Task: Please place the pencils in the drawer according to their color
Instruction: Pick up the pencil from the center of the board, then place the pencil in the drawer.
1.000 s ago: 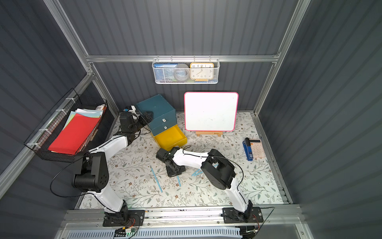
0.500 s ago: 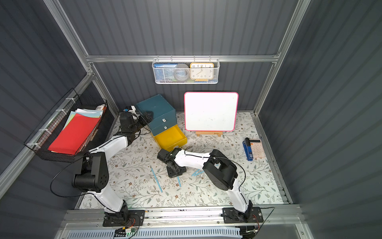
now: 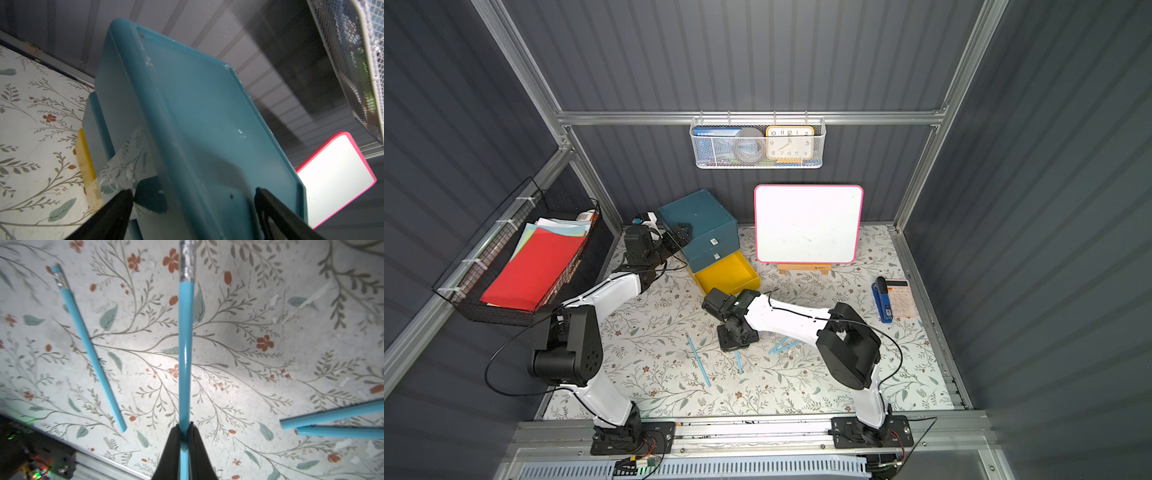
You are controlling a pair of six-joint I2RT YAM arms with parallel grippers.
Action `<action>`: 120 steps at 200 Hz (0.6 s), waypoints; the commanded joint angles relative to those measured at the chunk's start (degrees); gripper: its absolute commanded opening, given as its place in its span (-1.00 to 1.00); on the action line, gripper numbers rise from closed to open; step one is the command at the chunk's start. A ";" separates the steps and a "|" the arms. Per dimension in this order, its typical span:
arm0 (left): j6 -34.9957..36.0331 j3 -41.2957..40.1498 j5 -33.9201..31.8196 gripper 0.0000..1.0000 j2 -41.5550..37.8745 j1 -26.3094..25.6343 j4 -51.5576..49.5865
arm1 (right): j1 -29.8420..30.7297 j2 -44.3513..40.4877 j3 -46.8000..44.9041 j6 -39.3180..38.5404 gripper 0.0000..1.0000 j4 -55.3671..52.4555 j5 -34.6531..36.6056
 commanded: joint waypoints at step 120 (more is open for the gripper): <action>1.07 -0.06 1.02 0.92 -0.58 -0.42 -0.52 | -13.71 6.49 14.33 16.67 -1.00 15.00 -14.16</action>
